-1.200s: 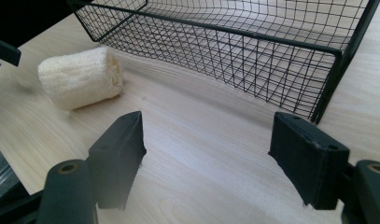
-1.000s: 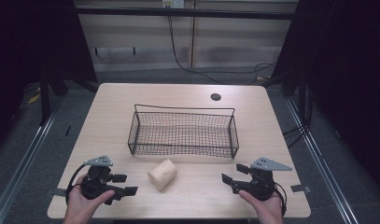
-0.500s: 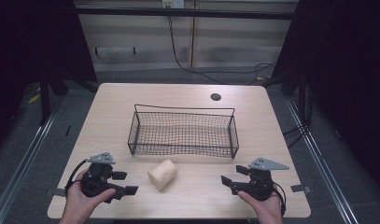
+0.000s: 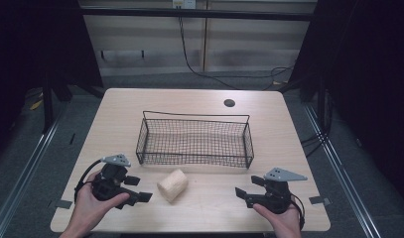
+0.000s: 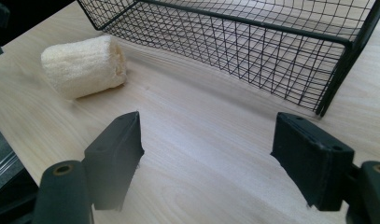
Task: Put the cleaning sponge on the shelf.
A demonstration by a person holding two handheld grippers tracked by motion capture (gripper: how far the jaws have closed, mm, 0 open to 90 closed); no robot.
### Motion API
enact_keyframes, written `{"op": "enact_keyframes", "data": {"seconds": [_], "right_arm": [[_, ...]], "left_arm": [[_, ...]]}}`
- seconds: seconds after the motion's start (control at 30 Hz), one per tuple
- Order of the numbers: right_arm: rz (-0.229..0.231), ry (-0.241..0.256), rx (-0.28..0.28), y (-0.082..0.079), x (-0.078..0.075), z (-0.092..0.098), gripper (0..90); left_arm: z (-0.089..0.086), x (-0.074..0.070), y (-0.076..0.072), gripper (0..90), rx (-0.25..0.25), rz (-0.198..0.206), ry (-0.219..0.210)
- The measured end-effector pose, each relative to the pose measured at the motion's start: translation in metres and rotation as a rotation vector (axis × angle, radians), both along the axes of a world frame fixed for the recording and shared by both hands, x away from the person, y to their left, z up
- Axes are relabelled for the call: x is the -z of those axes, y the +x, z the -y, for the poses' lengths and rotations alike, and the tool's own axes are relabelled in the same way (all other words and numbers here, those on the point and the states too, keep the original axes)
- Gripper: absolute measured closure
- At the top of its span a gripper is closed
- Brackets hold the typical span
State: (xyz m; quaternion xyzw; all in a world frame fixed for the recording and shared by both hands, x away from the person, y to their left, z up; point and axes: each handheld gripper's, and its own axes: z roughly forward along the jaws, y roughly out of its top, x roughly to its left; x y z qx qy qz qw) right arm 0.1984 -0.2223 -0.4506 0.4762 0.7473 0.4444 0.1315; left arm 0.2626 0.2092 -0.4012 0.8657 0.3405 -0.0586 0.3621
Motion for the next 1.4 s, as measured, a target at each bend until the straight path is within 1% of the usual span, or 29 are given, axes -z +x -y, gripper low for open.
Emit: {"op": "enact_keyframes", "data": {"seconds": [0.03, 0.07, 0.1, 0.2, 0.27, 0.37, 0.4, 0.47, 0.57, 0.63, 0.73, 0.77, 0.8, 0.83, 0.87, 0.93, 1.03, 1.07, 1.1, 1.13, 1.17, 1.2, 1.23, 1.27, 1.33, 1.4], "right_arm": [[0.002, 0.001, -0.003, 0.000, 0.000, 0.000, 24.0], [0.003, 0.000, -0.003, 0.000, 0.000, 0.000, 23.9], [0.003, 0.000, -0.005, 0.000, 0.000, 0.000, 23.9], [0.000, -0.002, -0.006, 0.001, 0.000, -0.001, 23.8], [-0.003, -0.003, -0.010, 0.001, 0.001, -0.001, 23.4], [-0.008, -0.004, -0.012, 0.001, 0.001, -0.002, 23.3], [-0.009, -0.005, -0.012, 0.001, 0.001, -0.002, 23.3], [-0.008, -0.008, -0.013, 0.001, 0.001, -0.001, 23.2], [-0.013, -0.011, -0.015, 0.001, 0.001, -0.001, 23.3], [-0.012, -0.008, -0.016, 0.001, 0.001, -0.001, 23.4], [-0.007, -0.010, -0.014, 0.001, 0.001, -0.001, 23.3], [-0.006, -0.012, -0.014, 0.001, 0.000, -0.001, 23.4], [-0.006, -0.013, -0.013, 0.001, 0.000, -0.001, 23.3], [-0.007, -0.012, -0.013, 0.001, 0.000, -0.001, 23.3], [-0.007, -0.013, -0.013, 0.001, 0.000, 0.000, 23.3], [-0.008, -0.016, -0.012, 0.001, 0.000, 0.000, 23.3], [-0.006, -0.019, -0.015, 0.001, 0.000, 0.000, 23.3], [-0.006, -0.023, -0.017, 0.001, 0.000, 0.000, 23.3], [-0.006, -0.024, -0.018, 0.001, 0.000, 0.000, 23.3], [-0.007, -0.023, -0.019, 0.002, 0.000, 0.000, 23.3], [-0.010, -0.022, -0.018, 0.002, 0.000, 0.000, 23.3], [-0.012, -0.024, -0.017, 0.003, 0.000, 0.000, 23.3], [-0.015, -0.023, -0.016, 0.003, 0.000, 0.000, 23.3], [-0.014, -0.021, -0.018, 0.003, 0.000, 0.000, 23.3], [-0.014, -0.026, -0.017, 0.002, 0.000, -0.001, 23.3], [-0.010, -0.028, -0.024, 0.002, 0.000, -0.001, 23.3]], "left_arm": [[0.001, -0.002, 0.001, 26.3, 0.000, 0.003, -0.010], [0.002, -0.004, 0.002, 27.8, 0.009, 0.001, -0.005], [0.003, -0.005, 0.003, 27.4, 0.013, -0.004, -0.010], [0.006, -0.010, 0.007, 25.3, 0.020, -0.011, 0.008], [0.009, -0.011, 0.010, 21.3, 0.021, -0.010, 0.036], [0.014, -0.010, 0.014, 21.0, 0.027, -0.026, 0.040], [0.015, -0.009, 0.016, 21.0, 0.033, -0.032, 0.049], [0.019, -0.010, 0.018, 20.8, 0.026, -0.029, 0.060], [0.025, -0.012, 0.021, 19.9, 0.048, -0.037, 0.065], [0.029, -0.014, 0.023, 19.3, 0.058, -0.039, 0.082], [0.034, -0.016, 0.025, 17.8, 0.055, -0.047, 0.091], [0.035, -0.016, 0.026, 17.5, 0.061, -0.048, 0.087], [0.036, -0.017, 0.027, 16.8, 0.080, -0.052, 0.097], [0.038, -0.017, 0.027, 16.4, 0.075, -0.057, 0.103], [0.039, -0.018, 0.028, 16.5, 0.078, -0.051, 0.108], [0.041, -0.020, 0.029, 16.7, 0.079, -0.056, 0.113], [0.045, -0.021, 0.031, 18.6, 0.100, -0.059, 0.157], [0.046, -0.021, 0.032, 19.4, 0.098, -0.063, 0.167], [0.046, -0.021, 0.032, 19.8, 0.098, -0.063, 0.167], [0.048, -0.021, 0.035, 20.4, 0.096, -0.068, 0.173], [0.050, -0.021, 0.037, 20.5, 0.090, -0.074, 0.172], [0.052, -0.020, 0.040, 20.5, 0.096, -0.081, 0.166], [0.055, -0.020, 0.042, 20.5, 0.100, -0.082, 0.173], [0.059, -0.020, 0.044, 20.6, 0.094, -0.085, 0.181], [0.065, -0.020, 0.047, 20.6, 0.114, -0.088, 0.203], [0.069, -0.020, 0.048, 20.6, 0.124, -0.091, 0.208]]}}
